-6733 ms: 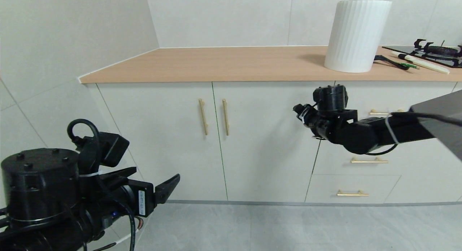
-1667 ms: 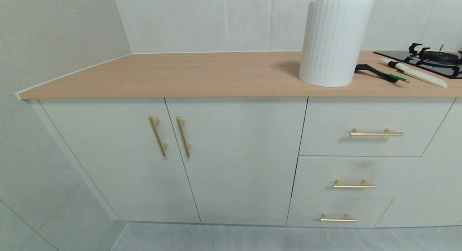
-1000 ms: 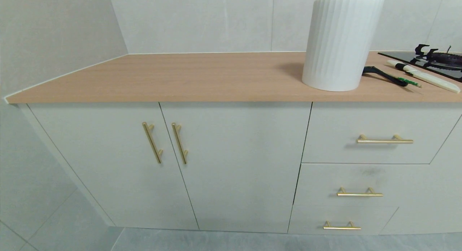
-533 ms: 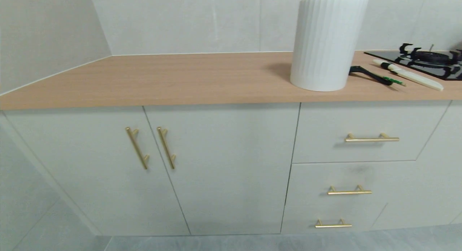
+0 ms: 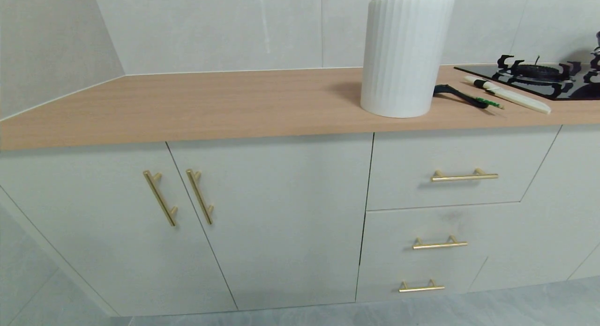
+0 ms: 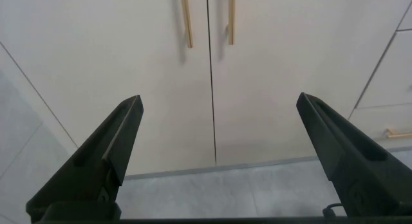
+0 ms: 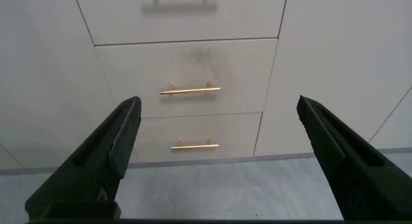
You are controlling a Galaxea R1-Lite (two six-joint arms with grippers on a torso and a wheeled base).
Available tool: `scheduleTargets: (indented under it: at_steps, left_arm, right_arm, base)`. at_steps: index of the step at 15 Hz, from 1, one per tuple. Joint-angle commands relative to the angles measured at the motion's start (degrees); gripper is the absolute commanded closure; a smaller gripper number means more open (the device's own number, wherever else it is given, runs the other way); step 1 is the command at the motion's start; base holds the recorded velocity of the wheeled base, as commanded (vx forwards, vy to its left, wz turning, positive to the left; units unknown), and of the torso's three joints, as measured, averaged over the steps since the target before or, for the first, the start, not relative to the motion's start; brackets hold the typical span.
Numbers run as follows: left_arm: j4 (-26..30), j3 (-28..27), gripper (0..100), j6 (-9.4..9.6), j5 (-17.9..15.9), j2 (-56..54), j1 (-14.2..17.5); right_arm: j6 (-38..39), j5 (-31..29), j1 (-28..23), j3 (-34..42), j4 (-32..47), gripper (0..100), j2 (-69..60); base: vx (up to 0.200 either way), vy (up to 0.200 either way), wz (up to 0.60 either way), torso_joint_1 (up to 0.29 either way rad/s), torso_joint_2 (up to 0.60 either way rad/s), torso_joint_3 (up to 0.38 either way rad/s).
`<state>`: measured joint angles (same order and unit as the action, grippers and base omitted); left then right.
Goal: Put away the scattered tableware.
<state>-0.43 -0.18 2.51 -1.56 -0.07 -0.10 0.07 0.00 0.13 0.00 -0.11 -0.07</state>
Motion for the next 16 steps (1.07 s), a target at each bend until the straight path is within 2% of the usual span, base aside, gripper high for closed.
scheduleTargets:
  at_steps: [1, 2, 8, 16]
  left_arm:
    - [-0.01, 0.01, 0, 0.04, -0.02, 0.07, 0.01]
    - [-0.01, 0.01, 0, 0.04, -0.02, 0.07, 0.01]
    - [-0.01, 0.01, 0, -0.05, -0.02, 0.07, 0.01]
    - [-0.01, 0.01, 0, -0.05, 0.07, 0.07, 0.01]
  right_arm:
    - [0.01, 0.0, 0.04, 0.0, -0.07, 0, 0.07]
    - [0.01, 0.0, 0.04, 0.0, -0.07, 0, 0.07]
    - [0.01, 0.0, 0.04, 0.0, -0.07, 0, 0.07]
    - [-0.07, 0.0, 0.04, 0.0, 0.02, 0, 0.16]
  base:
    - [0.0, 0.0, 0.0, 0.0, 0.0, 0.0]
    - [0.0, 0.0, 0.0, 0.0, 0.0, 0.0]
    - [-0.2, 0.0, 0.0, 0.004, 0.0, 0.004]
    - [0.0, 0.0, 0.0, 0.0, 0.0, 0.0]
